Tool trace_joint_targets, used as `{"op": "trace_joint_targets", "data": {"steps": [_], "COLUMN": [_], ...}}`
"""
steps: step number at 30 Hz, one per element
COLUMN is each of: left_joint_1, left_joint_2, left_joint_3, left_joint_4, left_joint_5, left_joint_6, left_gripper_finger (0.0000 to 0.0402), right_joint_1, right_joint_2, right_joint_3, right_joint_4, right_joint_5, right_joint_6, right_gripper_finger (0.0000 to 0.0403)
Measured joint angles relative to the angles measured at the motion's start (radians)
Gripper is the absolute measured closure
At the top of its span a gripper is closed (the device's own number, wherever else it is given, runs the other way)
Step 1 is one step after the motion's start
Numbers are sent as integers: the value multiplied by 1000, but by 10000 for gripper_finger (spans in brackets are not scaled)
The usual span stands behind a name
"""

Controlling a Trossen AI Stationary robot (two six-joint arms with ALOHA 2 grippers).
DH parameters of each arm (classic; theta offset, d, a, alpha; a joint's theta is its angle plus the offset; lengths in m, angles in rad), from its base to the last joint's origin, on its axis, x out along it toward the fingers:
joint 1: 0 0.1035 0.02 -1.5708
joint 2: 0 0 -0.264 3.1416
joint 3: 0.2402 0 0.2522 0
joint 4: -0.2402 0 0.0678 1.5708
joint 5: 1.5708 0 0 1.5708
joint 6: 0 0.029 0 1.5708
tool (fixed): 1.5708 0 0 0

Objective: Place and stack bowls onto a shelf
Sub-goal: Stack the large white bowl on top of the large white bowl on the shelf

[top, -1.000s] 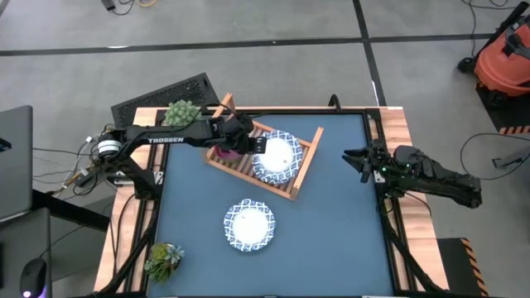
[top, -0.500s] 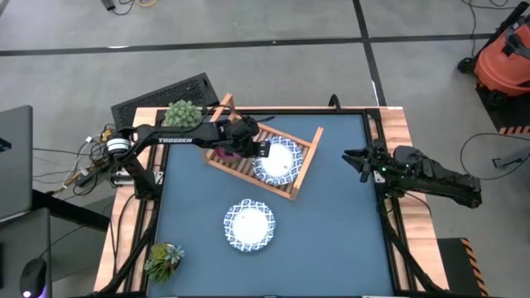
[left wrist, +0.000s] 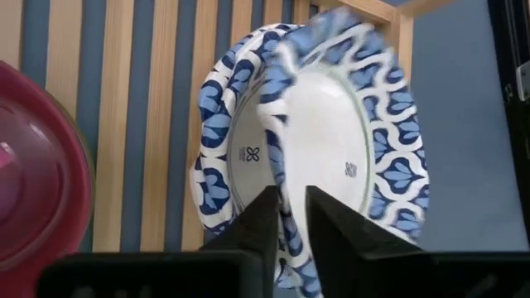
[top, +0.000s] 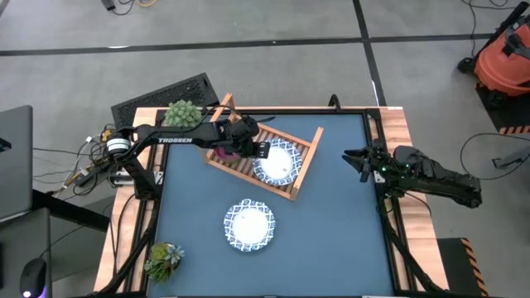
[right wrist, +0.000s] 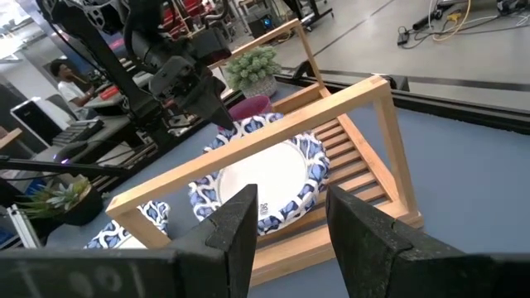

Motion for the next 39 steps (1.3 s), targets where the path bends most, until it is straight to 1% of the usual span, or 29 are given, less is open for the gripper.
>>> {"op": "trace_joint_targets", "data": {"steps": [4, 9, 12, 15, 20, 22, 24, 26, 31, 35, 39], "left_joint_1": [0, 7, 12, 13, -6, -25, -48, -81, -203, -313, -393], "left_joint_2": [0, -1, -1, -1, -7, -9, -9, -9, -10, -11, -10], "left_joint_3": [0, 0, 0, 0, 9, 39, 83, 125, 166, 141, 90], "left_joint_4": [-2, -38, -98, -145, -210, -268, -372, -468, -576, -569, -538], "left_joint_5": [-6, -6, -5, 19, 104, 117, 116, 94, 11, -47, -66], "left_joint_6": [5, 61, 77, 88, 127, 152, 203, 253, 272, 318, 314], "left_gripper_finger": [313, 262, 240, 226, 221, 222, 223, 223, 223, 223, 223], "right_joint_1": [0, 0, 0, 0, 0, 0, 0, 0, 0, 0, 0], "right_joint_2": [0, 0, 0, 0, 0, 0, 0, 0, 0, 0, 0], "right_joint_3": [0, 0, 0, 0, 0, 0, 0, 0, 0, 0, 0], "right_joint_4": [0, 0, 0, 0, 0, 0, 0, -1, -1, -1, -7], "right_joint_5": [0, 0, 0, 0, 0, 0, 0, 0, -1, -1, -1], "right_joint_6": [0, 0, 0, -1, -1, -1, -1, -1, -1, -1, -4], "right_gripper_finger": [232, 232, 232, 232, 232, 232, 232, 232, 232, 232, 232]}}
